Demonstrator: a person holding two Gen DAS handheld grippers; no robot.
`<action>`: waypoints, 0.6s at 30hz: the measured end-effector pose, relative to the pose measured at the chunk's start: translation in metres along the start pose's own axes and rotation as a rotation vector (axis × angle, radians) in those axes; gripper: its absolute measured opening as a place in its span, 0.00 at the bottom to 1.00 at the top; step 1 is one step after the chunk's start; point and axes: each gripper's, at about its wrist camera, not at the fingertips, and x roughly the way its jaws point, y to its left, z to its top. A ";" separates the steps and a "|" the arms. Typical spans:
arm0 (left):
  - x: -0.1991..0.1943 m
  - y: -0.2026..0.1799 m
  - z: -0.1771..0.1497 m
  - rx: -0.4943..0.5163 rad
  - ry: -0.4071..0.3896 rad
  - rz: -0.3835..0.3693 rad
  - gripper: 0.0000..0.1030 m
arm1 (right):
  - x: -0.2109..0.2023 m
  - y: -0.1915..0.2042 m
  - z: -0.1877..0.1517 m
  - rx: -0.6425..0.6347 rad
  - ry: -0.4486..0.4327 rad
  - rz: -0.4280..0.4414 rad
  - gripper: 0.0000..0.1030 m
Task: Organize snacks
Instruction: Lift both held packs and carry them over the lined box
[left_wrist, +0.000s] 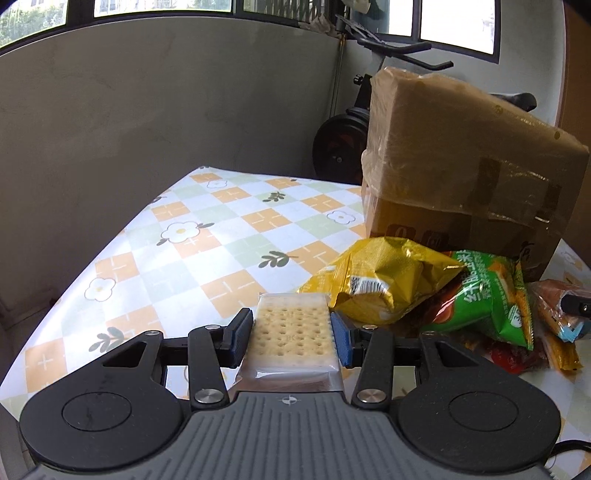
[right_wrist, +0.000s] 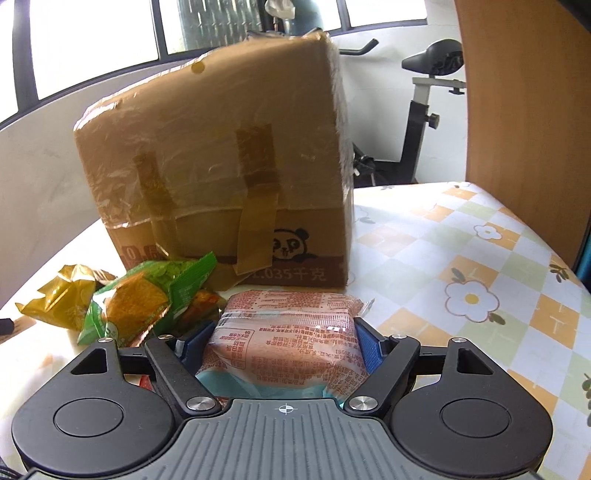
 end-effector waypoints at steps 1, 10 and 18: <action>-0.003 -0.002 0.004 0.003 -0.014 -0.005 0.47 | -0.003 0.000 0.002 0.001 -0.007 0.002 0.73; -0.033 -0.038 0.056 0.052 -0.137 -0.103 0.47 | -0.041 0.005 0.033 -0.062 -0.086 0.056 0.73; -0.044 -0.079 0.105 0.130 -0.226 -0.182 0.47 | -0.087 0.012 0.091 -0.136 -0.213 0.110 0.73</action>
